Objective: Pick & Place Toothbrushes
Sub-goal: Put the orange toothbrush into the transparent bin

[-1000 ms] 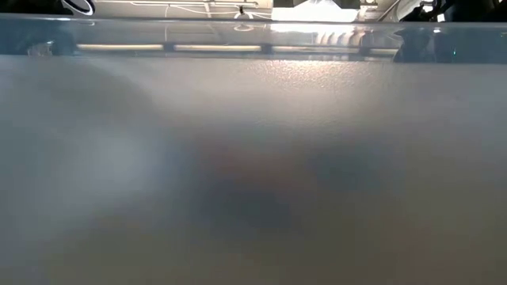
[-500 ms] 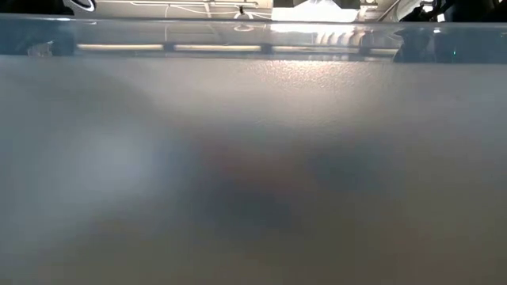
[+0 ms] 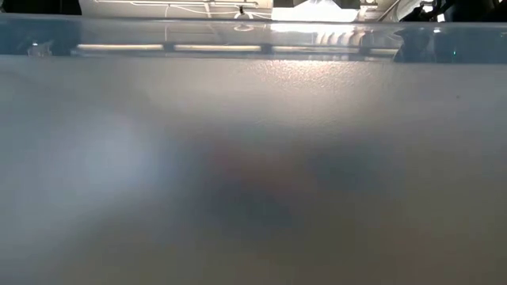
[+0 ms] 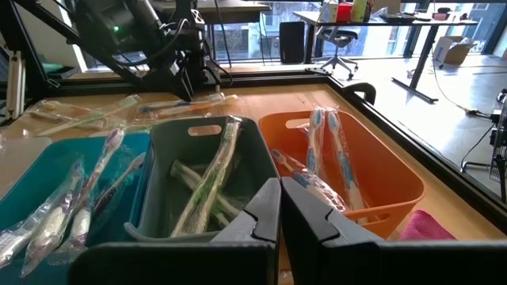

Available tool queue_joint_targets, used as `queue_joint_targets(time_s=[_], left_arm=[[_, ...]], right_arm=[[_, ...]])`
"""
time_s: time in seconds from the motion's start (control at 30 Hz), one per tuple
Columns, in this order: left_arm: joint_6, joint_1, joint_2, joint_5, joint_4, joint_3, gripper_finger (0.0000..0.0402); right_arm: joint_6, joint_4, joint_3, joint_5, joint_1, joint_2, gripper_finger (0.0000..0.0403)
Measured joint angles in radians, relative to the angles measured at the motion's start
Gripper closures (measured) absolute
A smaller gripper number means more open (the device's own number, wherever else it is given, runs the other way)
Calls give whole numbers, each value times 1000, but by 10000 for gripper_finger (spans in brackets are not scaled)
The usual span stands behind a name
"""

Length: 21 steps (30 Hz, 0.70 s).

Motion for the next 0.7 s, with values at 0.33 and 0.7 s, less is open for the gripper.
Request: queue_joint_targets(time_s=[0.33,0.7], left_arm=[[11,0,0,-19,38,0,286],[10,0,0,8,57,0,286]], right_arm=[[0,0,0,0,0,0,398],[0,0,0,0,0,0,398]])
